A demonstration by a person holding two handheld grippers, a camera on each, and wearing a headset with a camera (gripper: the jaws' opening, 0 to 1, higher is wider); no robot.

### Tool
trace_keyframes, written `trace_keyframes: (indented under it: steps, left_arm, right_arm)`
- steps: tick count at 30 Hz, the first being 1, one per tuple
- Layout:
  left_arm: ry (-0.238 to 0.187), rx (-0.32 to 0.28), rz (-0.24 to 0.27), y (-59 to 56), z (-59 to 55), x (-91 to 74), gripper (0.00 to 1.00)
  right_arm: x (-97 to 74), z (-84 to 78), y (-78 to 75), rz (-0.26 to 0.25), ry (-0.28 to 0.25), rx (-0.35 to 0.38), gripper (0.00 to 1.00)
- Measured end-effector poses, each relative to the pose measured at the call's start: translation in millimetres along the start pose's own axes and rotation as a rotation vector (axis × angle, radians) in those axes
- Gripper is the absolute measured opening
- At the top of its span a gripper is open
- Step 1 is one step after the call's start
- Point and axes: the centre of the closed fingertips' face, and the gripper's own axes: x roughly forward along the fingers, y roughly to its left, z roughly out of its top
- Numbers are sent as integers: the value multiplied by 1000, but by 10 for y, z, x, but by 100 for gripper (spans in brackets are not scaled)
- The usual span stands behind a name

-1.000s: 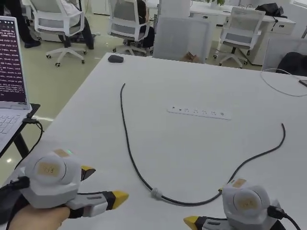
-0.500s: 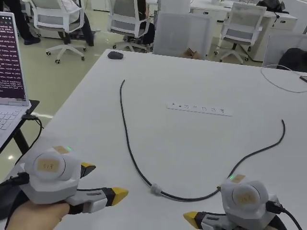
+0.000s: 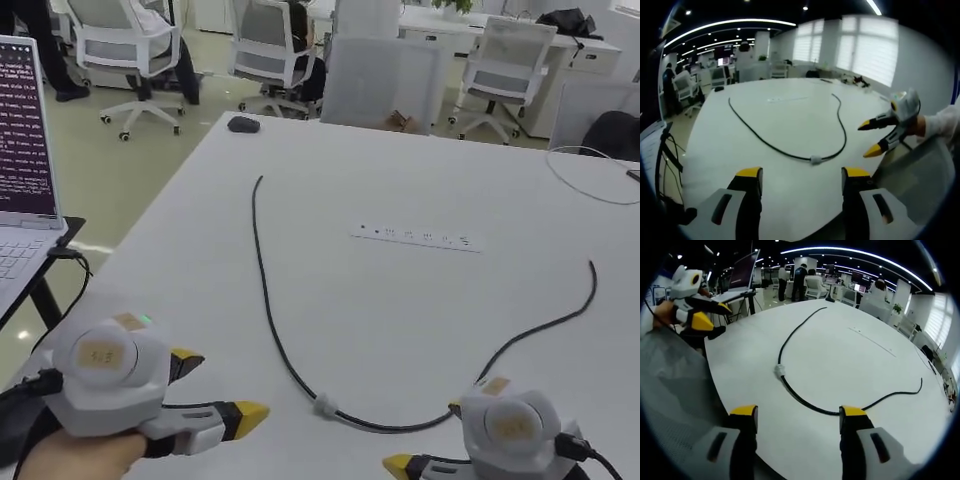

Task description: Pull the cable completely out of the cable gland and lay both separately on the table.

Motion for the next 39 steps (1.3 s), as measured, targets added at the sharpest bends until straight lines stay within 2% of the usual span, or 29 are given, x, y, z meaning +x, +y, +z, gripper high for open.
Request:
trace_keyframes:
  steps: [5, 9, 21, 24, 27, 31, 34, 39]
  left_arm:
    - [-4, -3, 2, 3, 10, -6, 63]
    - [-8, -3, 1, 4, 21, -8, 63]
    - [-9, 19, -4, -28, 39, -4, 62]
    - [-6, 23, -4, -36, 34, -9, 61]
    - [-3, 26, -4, -36, 27, -8, 61]
    - [2, 25, -5, -39, 19, -10, 60]
    - [-15, -12, -10, -32, 39, -30, 60]
    - [-15, -14, -2, -15, 32, -30, 59]
  right_arm:
    - [19, 32, 33, 28, -13, 24, 69]
    - [30, -4, 50, 46, 8, 15, 67]
    - [67, -39, -38, 73, 14, 83, 62]
    - [121, -30, -80, 84, 13, 127, 58]
    - [190, -10, -107, 92, 17, 136, 52]
    - [314, 59, -124, 104, 24, 119, 49]
    - [388, 123, -113, 113, 26, 103, 46]
    - [531, 215, -75, 133, 25, 75, 41]
